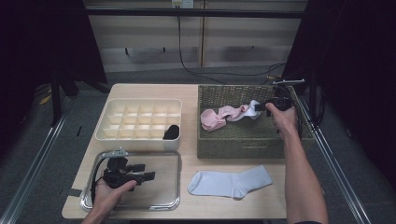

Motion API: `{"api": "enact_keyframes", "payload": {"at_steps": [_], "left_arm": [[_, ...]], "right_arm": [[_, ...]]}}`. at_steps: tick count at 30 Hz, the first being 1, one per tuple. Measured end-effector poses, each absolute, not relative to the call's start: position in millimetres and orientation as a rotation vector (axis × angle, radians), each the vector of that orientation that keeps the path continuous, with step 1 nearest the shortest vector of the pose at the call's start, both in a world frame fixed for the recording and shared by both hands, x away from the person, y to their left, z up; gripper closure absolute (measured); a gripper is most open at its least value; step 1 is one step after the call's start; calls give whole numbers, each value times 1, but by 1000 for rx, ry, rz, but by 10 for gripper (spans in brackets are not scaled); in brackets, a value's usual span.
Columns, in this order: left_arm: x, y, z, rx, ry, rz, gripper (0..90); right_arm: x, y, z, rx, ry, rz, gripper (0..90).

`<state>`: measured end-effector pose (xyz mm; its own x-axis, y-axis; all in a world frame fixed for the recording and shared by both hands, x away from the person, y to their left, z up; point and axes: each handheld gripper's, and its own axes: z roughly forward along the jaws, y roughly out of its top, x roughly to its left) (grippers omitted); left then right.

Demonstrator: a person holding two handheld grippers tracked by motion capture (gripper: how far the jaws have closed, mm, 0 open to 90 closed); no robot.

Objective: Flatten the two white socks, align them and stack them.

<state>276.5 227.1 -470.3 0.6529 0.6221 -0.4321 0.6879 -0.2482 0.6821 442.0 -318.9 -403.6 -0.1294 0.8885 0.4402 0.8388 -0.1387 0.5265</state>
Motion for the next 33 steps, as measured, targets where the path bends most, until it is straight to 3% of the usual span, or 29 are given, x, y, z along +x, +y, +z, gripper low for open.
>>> {"api": "enact_keyframes", "payload": {"at_steps": [33], "left_arm": [[283,224,-474,1928,1049,-118,322]], "right_arm": [[401,-314,-350,1847,1999,1409,882]]}}
